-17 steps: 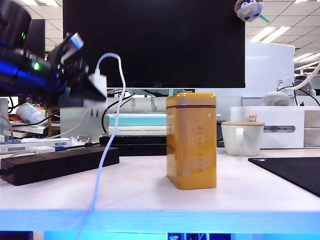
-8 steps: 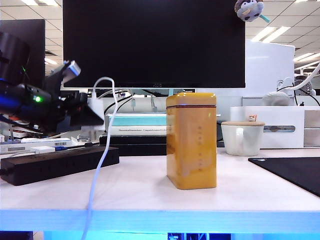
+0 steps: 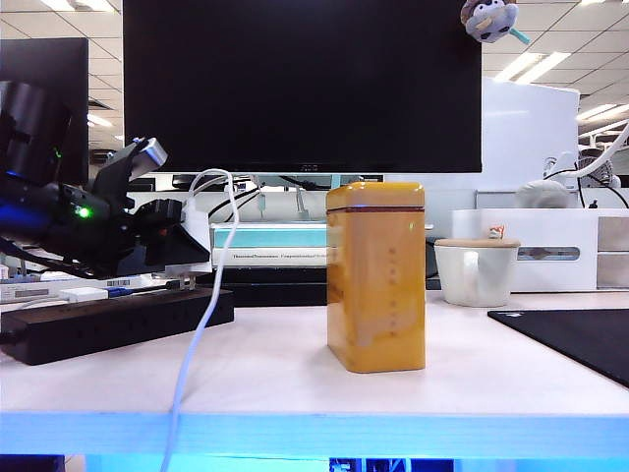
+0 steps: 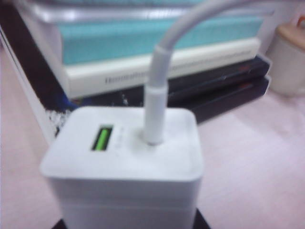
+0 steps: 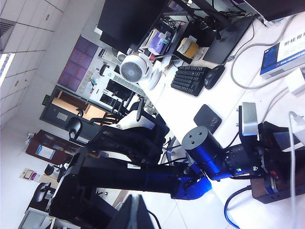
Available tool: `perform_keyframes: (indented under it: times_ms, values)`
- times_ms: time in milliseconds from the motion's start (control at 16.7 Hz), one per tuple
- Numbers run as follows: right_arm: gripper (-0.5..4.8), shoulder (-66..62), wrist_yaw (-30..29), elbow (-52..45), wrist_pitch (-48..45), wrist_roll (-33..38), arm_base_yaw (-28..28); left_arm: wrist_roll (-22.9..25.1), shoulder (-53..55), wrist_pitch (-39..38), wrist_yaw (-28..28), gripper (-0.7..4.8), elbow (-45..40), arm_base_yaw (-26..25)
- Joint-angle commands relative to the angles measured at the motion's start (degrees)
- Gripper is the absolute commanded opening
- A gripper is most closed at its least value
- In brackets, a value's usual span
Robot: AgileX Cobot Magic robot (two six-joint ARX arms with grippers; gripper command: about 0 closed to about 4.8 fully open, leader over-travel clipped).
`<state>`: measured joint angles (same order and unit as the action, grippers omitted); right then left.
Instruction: Plug the white charger into the left socket.
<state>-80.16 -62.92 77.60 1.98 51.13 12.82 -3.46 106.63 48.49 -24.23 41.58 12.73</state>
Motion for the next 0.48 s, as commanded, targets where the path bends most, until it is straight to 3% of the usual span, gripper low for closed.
perform_keyframes:
  times_ms: [60,480]
  values:
    - [-0.06,0.3,0.0,0.2,-0.7,-0.5,0.0,-0.1,1.9,4.7,-0.2,1.74,0.6,0.0]
    - [-0.06,0.3,0.0,0.2,-0.7,-1.7,0.0,2.2,3.3,2.6,-3.7,1.73,0.5,1.4]
